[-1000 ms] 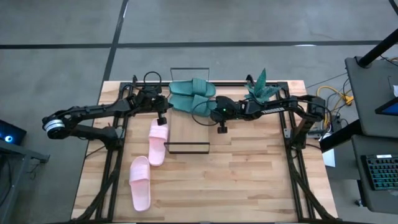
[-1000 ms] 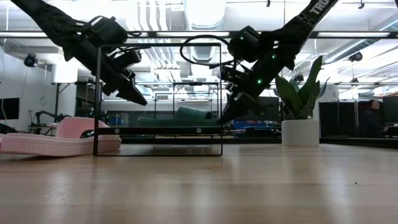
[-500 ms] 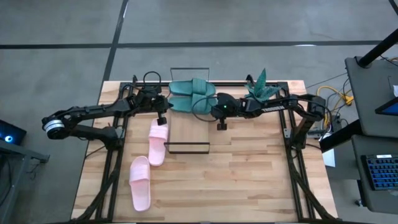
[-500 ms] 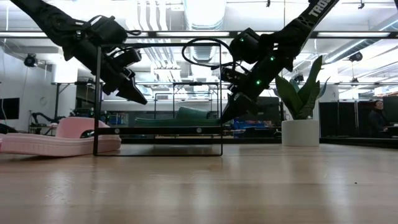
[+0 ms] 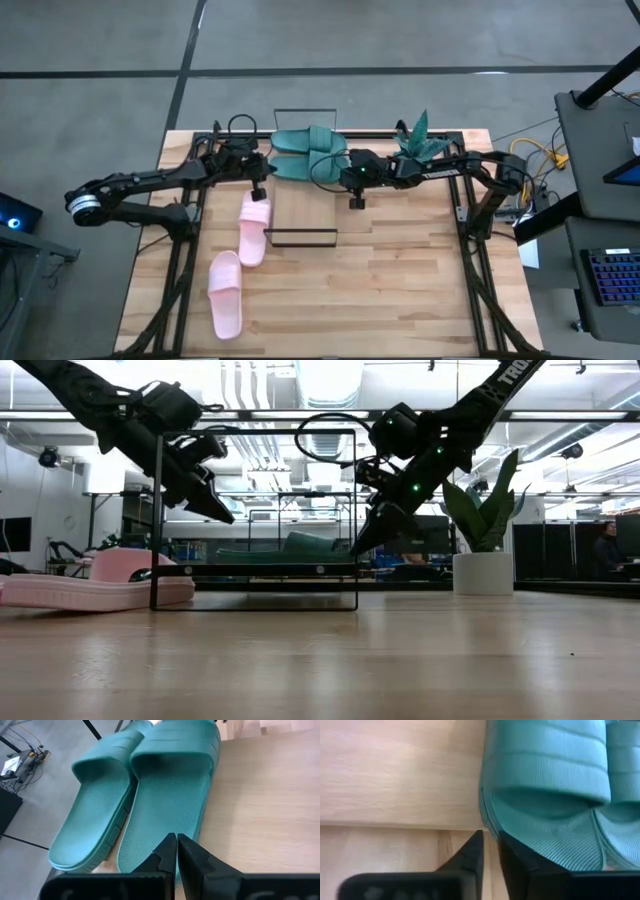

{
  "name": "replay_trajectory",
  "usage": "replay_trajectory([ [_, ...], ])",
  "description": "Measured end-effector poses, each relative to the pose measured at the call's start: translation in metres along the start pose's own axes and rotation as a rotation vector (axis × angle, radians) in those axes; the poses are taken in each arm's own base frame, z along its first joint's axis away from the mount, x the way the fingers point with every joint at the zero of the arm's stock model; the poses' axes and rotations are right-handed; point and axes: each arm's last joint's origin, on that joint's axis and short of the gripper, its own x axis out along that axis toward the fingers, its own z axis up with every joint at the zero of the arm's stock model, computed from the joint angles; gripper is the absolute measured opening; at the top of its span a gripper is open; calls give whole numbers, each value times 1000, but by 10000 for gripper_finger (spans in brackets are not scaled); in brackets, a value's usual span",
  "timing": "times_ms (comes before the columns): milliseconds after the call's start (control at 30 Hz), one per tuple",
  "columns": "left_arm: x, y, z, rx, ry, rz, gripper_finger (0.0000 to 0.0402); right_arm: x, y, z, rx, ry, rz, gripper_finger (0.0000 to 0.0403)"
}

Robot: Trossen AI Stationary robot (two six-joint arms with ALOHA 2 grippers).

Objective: Pick and place slides into the shelf
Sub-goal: Put the green slides on the shelf, then put the top pink slides on the shelf

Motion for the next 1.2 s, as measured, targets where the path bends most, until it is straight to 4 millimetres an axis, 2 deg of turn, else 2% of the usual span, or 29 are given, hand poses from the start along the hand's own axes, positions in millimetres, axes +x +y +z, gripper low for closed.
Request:
replay_trajectory([
  [267,-17,1,7,-26,-65,18,2,-11,-3,11,5,40,28,160],
  [433,-31,-8,10,-108,-59,-57,53,-35,-8,23,84,92,47,207],
  [633,-56,-27,32,-114,-61,-231,149,-69,-13,33,49,20,18,214],
  [733,-69,-39,39,-137,23,-278,174,-84,-14,35,42,-21,2,210],
  [933,-84,-67,35,-187,247,-140,167,-102,-14,33,37,-70,-18,205],
  [1200,-80,-95,29,-200,373,-184,142,-98,-12,29,35,-50,-10,205],
])
